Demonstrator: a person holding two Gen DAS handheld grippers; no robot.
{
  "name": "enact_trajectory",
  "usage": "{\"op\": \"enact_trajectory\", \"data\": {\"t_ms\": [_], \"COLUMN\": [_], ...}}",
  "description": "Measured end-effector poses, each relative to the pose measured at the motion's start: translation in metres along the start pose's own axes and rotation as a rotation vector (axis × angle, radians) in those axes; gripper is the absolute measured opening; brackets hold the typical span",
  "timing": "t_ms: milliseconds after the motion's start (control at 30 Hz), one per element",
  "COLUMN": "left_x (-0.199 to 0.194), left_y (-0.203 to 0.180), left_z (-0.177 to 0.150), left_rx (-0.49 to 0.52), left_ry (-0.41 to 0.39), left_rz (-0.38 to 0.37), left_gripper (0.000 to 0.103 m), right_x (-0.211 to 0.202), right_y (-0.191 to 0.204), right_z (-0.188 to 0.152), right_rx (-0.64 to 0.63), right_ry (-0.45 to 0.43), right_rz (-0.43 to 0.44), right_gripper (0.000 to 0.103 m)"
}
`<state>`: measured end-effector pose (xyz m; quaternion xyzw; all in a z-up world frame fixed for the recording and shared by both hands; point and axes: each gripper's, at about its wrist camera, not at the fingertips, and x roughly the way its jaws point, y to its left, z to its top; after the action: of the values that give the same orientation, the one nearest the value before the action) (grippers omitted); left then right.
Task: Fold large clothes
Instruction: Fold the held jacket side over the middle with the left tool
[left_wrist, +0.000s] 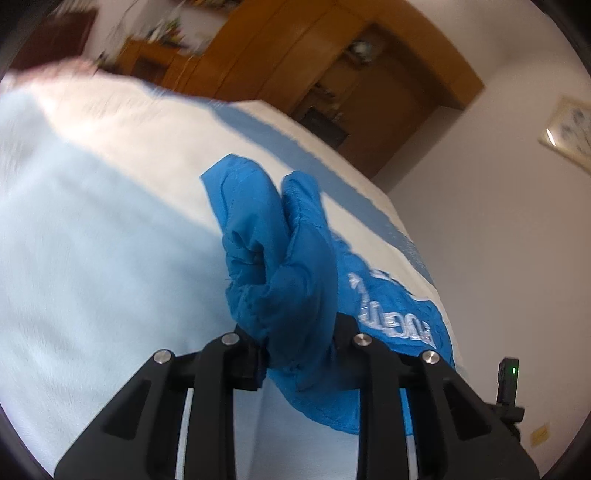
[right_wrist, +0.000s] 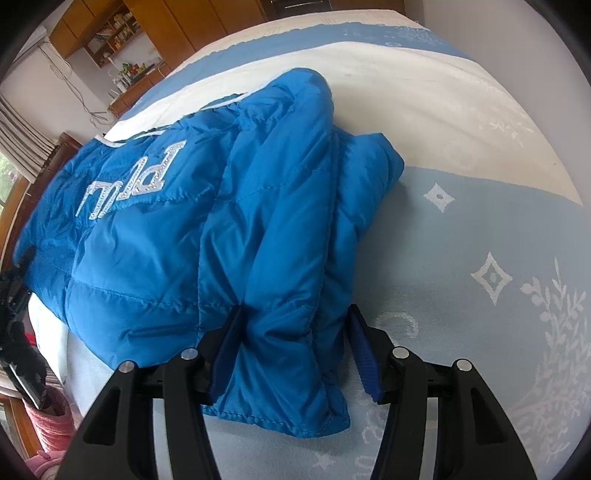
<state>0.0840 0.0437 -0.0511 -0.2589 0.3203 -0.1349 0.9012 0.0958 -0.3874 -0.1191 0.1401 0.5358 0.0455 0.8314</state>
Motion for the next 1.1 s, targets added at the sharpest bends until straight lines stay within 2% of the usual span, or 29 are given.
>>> {"op": "enact_trajectory", "data": {"t_ms": [167, 467, 600, 767, 900, 1100], "left_x": [-0.006, -0.001, 0.009, 0.027, 0.043, 0.086], "left_y": [-0.051, -0.117, -0.149, -0.179, -0.192, -0.207], "left_z": [0.003, -0.003, -0.011, -0.024, -0.046, -0.071], "left_rx": [0.137, 0.302, 0.389, 0.466, 0.515, 0.553], "left_ry": [-0.024, -0.012, 0.027, 0.092, 0.145, 0.258], "left_rz": [-0.035, -0.084, -0.069, -0.089, -0.110, -0.121], "left_gripper": [0.022, 0.022, 0.022, 0.023, 0.023, 0.025], "right_x": [-0.007, -0.048, -0.062, -0.073, -0.075, -0.076], "right_y": [0.003, 0.021, 0.032, 0.037, 0.038, 0.033], "right_z": [-0.001, -0.008, -0.007, -0.006, -0.005, -0.009], "right_rx": [0.001, -0.062, -0.091, -0.100, -0.101, -0.097], "right_ry": [-0.017, -0.091, -0.103, -0.111, -0.114, -0.110], "right_rz": [-0.008, -0.050, -0.078, -0.099, -0.114, -0.120], "right_gripper": [0.055, 0.054, 0.053, 0.053, 0.053, 0.053]}}
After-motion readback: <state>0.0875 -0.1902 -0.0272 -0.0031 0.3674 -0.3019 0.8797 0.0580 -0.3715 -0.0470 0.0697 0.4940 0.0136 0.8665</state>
